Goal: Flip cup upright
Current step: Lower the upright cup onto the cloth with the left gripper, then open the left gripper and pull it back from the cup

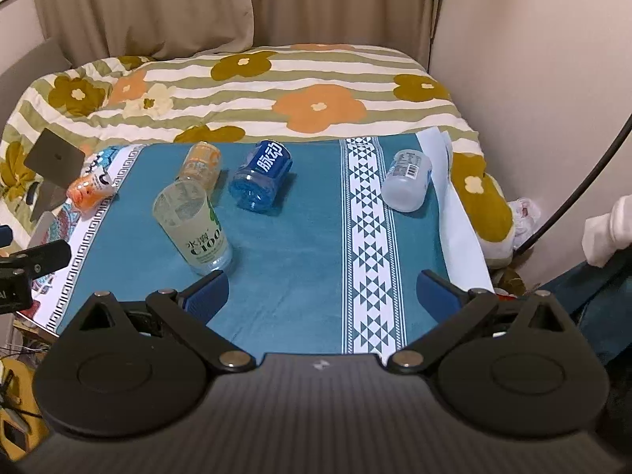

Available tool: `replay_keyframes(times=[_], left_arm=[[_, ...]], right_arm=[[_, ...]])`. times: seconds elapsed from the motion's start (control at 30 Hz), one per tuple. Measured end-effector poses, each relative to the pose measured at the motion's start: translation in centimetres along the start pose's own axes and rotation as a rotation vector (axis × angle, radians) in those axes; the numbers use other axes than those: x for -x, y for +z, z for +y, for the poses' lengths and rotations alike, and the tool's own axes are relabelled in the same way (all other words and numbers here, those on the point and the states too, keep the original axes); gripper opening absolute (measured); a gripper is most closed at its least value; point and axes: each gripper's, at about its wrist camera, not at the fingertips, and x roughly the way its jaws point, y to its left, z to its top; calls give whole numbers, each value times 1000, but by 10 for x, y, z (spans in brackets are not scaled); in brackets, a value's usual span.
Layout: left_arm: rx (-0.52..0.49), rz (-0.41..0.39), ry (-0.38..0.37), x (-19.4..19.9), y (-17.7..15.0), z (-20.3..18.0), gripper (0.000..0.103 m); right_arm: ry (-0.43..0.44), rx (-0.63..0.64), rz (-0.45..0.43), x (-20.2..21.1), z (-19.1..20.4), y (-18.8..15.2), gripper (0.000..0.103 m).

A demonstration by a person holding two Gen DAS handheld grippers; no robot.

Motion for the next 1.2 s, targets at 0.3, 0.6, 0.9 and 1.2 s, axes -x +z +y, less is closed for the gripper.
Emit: replay_keyframes(times=[0.3, 0.6, 0.9, 1.2], left_arm=[[-16, -22, 24, 11, -9, 4, 102], [-35, -24, 25, 14, -9, 5, 102], [-61, -38, 27, 14, -8, 1, 102], [-64, -44, 36, 14, -8, 0, 102]], right_arm=[[-11, 12, -8, 2, 10, -9, 103], [-5, -1, -9, 3, 13, -10, 103], [-3, -10, -9, 3, 12, -10, 103], [-2, -13, -10, 2, 11, -9, 103]])
